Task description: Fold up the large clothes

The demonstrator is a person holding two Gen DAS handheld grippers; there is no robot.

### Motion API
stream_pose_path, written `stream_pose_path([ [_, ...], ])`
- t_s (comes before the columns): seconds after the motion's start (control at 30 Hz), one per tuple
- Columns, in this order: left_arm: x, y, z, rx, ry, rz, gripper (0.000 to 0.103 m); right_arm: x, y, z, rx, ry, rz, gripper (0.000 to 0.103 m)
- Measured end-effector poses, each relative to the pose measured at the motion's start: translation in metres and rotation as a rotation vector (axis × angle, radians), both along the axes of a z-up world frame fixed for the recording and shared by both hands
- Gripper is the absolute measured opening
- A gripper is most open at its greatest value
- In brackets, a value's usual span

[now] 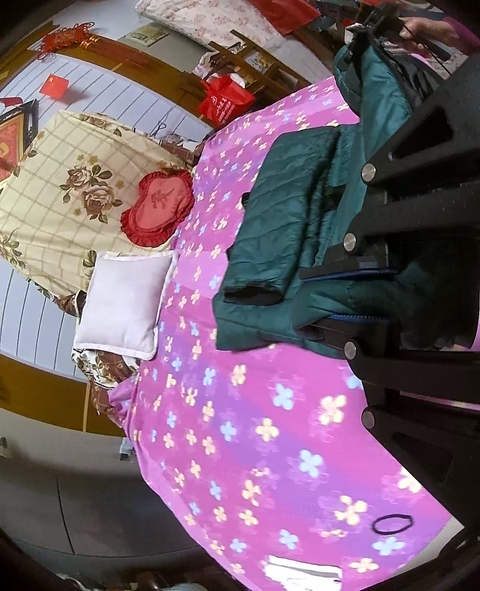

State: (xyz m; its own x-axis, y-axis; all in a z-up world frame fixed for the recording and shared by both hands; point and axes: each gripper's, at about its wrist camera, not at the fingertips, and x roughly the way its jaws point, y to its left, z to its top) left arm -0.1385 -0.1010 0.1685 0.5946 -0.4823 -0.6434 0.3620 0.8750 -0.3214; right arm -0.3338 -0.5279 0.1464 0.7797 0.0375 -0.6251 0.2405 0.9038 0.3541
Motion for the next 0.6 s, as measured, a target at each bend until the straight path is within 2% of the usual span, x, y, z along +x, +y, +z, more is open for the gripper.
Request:
stream_pose_path([
  [0.2,0.031,-0.02,0.003,0.027,-0.028,0.023,0.023,0.038,-0.016,0.004,-0.021,0.007,-0.039,0.027],
  [0.4,0.069,-0.034,-0.001,0.022,-0.038,0.078,0.023,0.072,-0.038,0.002,-0.037,0.022,-0.107,0.027],
  [0.6,0.094,-0.049,-0.006,0.045,-0.049,0.087,0.023,0.1,-0.054,-0.004,-0.042,0.041,-0.134,0.027],
])
